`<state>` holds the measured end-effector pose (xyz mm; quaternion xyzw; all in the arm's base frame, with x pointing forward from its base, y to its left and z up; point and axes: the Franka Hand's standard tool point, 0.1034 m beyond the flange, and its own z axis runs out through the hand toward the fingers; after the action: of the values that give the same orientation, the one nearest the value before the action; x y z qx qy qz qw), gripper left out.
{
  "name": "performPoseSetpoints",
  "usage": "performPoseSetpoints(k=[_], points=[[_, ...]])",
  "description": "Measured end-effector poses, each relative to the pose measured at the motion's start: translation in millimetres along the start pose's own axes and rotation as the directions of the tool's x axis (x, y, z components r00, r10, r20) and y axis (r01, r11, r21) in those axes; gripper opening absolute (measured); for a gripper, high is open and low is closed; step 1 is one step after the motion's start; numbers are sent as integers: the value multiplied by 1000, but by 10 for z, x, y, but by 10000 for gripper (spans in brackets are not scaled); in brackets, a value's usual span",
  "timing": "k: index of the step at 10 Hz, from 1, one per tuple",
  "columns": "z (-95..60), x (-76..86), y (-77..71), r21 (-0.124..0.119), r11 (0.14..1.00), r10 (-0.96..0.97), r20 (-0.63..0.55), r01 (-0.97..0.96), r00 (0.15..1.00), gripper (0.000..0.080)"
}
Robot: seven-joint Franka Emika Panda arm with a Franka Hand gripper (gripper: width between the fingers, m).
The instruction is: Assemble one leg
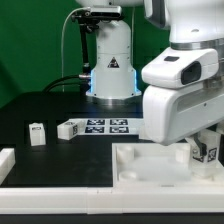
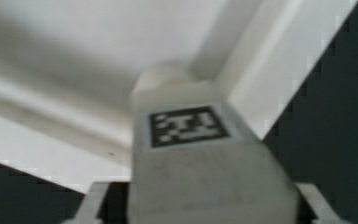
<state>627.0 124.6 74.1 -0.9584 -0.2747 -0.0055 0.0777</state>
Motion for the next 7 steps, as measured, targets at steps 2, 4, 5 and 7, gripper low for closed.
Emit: performPoseSetpoints(k=[2,4,5,7], points=[[4,-1,-1,2,999,50,0,-50,999,294],[-29,3,22,-8,984,177,-24,-177,984,294],[-57,-15,40,-20,930,366,-51,-367,929,294],[-64,-45,72,-22,827,558,-87,-562,825,294]])
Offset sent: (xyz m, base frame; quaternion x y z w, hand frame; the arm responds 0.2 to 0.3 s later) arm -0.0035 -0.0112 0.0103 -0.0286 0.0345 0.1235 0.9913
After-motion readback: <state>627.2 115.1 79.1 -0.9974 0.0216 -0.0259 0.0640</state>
